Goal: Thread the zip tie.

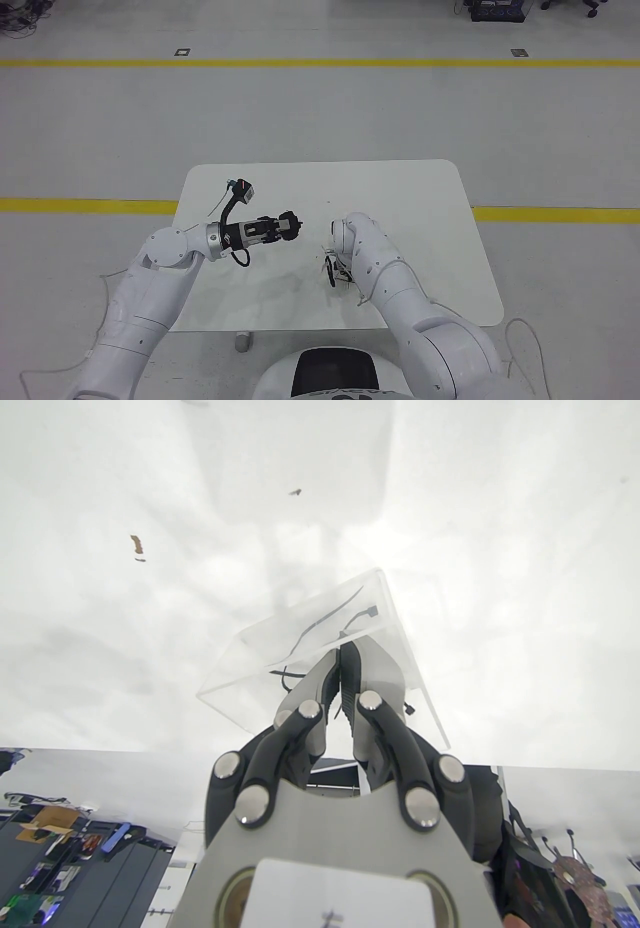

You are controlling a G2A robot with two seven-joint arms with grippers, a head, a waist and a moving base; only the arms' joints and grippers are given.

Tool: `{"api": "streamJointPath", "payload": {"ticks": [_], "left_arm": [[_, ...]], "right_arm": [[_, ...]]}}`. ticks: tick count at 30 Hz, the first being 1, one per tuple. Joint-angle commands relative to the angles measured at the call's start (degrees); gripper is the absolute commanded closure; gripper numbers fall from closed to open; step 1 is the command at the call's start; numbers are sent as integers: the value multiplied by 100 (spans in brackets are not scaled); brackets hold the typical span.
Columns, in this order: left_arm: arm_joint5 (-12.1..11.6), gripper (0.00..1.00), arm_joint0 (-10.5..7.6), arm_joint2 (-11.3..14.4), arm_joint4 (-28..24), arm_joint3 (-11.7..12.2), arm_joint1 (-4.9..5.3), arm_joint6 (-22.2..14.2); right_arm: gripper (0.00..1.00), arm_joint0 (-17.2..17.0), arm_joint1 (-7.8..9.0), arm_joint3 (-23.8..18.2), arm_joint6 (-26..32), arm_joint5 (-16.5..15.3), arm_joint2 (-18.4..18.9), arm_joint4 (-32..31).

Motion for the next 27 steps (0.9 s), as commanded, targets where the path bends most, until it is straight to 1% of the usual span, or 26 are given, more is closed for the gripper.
{"api": "streamJointPath", "payload": {"ticks": [1, 8, 13, 16, 20, 25, 27], "left_arm": [[0, 100, 0, 0, 0, 0, 0, 0], [0, 100, 0, 0, 0, 0, 0, 0], [0, 100, 0, 0, 0, 0, 0, 0], [0, 100, 0, 0, 0, 0, 0, 0], [0, 100, 0, 0, 0, 0, 0, 0], [0, 100, 0, 0, 0, 0, 0, 0], [0, 100, 0, 0, 0, 0, 0, 0]], "right_arm": [[100, 1, -4, -1, -11, 0, 6, 0], [100, -71, -16, -149, -40, 0, -11, 0], [100, -242, 1, -494, 12, 0, -47, 0], [100, -420, 30, -853, 88, 0, -66, 0], [100, -736, 80, -1487, 315, 0, -116, 0], [100, -1282, 188, -2568, 606, 0, -184, 0], [100, -1489, 259, -2997, 700, 0, -242, 0]]}}
